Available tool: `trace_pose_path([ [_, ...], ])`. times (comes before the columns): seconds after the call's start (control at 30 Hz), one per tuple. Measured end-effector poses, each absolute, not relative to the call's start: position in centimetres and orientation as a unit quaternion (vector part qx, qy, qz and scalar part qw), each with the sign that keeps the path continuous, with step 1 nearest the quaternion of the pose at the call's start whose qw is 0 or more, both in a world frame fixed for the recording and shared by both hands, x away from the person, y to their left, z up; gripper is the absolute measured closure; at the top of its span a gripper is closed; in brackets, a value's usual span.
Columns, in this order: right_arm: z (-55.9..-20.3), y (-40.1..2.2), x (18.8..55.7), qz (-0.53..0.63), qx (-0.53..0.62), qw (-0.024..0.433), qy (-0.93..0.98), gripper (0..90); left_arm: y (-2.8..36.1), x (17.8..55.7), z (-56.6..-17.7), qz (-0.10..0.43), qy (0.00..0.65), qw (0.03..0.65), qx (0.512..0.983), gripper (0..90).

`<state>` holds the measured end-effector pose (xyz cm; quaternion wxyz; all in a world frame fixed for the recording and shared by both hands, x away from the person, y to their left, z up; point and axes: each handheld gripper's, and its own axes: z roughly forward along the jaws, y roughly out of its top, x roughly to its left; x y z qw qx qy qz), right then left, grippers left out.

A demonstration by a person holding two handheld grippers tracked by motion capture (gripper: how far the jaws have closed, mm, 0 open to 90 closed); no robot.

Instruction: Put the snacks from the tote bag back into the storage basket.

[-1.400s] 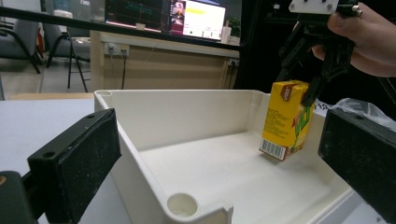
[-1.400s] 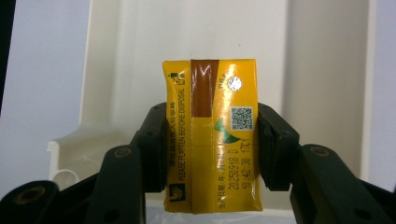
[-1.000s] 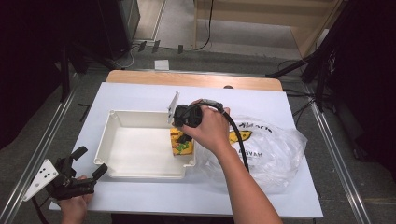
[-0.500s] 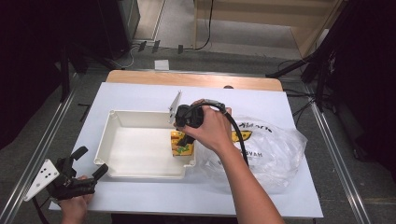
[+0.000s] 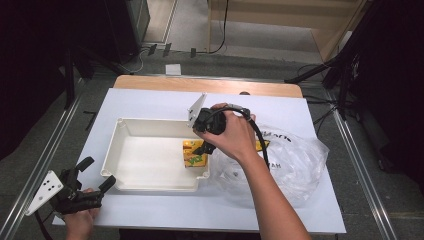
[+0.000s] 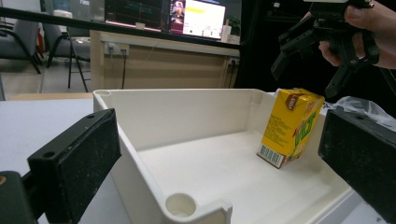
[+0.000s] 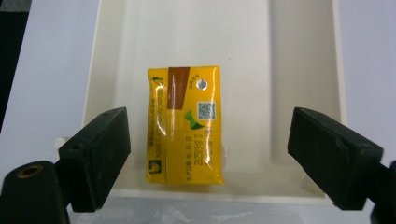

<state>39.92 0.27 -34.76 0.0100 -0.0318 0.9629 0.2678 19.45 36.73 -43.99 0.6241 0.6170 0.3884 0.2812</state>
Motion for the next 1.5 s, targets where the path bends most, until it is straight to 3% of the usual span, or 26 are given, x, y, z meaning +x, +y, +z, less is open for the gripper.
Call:
trace_pose_path([
  [1.5, -34.6, -6.9, 39.9, 0.298, 0.025, 0.047, 0.953, 13.5, 36.6, 19.5, -44.0, 0.283, 0.387, 0.620, 0.620, 0.0],
])
